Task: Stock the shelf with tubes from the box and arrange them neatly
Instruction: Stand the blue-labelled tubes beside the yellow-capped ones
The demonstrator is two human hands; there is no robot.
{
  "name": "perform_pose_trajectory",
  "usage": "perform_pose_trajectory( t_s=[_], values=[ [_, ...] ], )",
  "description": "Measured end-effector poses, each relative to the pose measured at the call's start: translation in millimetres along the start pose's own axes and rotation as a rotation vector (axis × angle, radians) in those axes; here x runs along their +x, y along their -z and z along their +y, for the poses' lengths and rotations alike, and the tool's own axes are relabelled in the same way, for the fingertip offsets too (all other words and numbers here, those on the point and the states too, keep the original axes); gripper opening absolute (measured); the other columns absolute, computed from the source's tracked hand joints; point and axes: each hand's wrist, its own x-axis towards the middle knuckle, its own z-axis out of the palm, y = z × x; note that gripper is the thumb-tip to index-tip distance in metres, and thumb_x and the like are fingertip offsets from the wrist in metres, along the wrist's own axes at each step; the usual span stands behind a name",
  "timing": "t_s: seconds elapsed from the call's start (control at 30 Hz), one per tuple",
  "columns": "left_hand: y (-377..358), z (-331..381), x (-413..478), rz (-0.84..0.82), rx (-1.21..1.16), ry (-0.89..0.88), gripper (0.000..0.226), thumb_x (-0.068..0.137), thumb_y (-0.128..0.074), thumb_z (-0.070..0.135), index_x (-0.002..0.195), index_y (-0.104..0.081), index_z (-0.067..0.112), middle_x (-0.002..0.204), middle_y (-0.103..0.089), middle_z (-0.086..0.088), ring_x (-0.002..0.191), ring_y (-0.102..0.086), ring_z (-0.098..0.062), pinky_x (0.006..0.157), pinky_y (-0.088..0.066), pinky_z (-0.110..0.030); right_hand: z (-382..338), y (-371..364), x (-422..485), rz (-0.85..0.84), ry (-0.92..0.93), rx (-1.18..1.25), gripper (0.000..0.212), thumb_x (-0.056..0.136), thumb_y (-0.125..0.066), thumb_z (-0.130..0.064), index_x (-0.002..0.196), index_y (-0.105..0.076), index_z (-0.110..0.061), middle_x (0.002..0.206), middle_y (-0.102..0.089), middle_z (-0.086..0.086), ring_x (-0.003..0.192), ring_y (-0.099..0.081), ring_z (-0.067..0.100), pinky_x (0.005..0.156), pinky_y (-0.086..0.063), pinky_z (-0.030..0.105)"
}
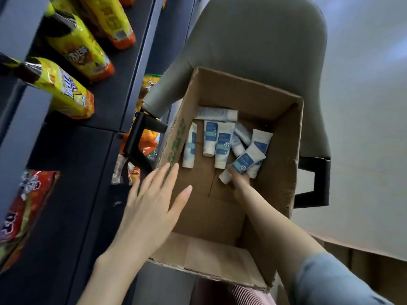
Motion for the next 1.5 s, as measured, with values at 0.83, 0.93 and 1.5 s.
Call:
perform_pose_trajectory(
  t_s=[0.83, 0.93, 1.5],
  values=[
    [-7.0, 34.4, 22.6, 0.111, -1.112, 0.020, 0.023, 0.076, -0.063, 0.044, 0.097, -0.068, 0.036, 0.099, -0.073, 0.014, 0.097, -0.067, -0.006, 0.079, -0.052, -0.018, -22.1, 33.9, -177.9, -0.663, 0.536, -0.041, 0.042, 0.081, -0.064, -0.022, 0.121, -0.055, -0.014, 0.115, -0.067, 0.004, 0.106, -0.063, 0.016, 0.091, -0.051, 0.028],
    [-3.7, 32.6, 20.8, 0.146, -1.183, 0.022, 0.028, 0.073, -0.067, 0.042, 0.098, -0.069, 0.032, 0.102, -0.073, 0.007, 0.098, -0.068, -0.013, 0.083, -0.055, -0.026, -20.9, 31.8, -179.2, -0.644, 0.503, 0.015, 0.047, 0.075, -0.068, -0.027, 0.117, -0.053, -0.012, 0.112, -0.068, 0.003, 0.103, -0.065, 0.012, 0.088, -0.052, 0.025],
    [3.3, 13.0, 25.5, 0.234, -1.435, 0.089, 0.033, 0.075, -0.066, 0.025, 0.106, -0.067, 0.012, 0.098, -0.074, 0.004, 0.090, -0.068, -0.008, 0.076, -0.054, -0.018, -32.0, 15.8, -139.7, -0.656, 0.398, -0.079, 0.031, 0.084, -0.066, -0.031, 0.110, -0.061, -0.015, 0.108, -0.067, -0.002, 0.100, -0.062, 0.008, 0.080, -0.053, 0.022]
  ],
)
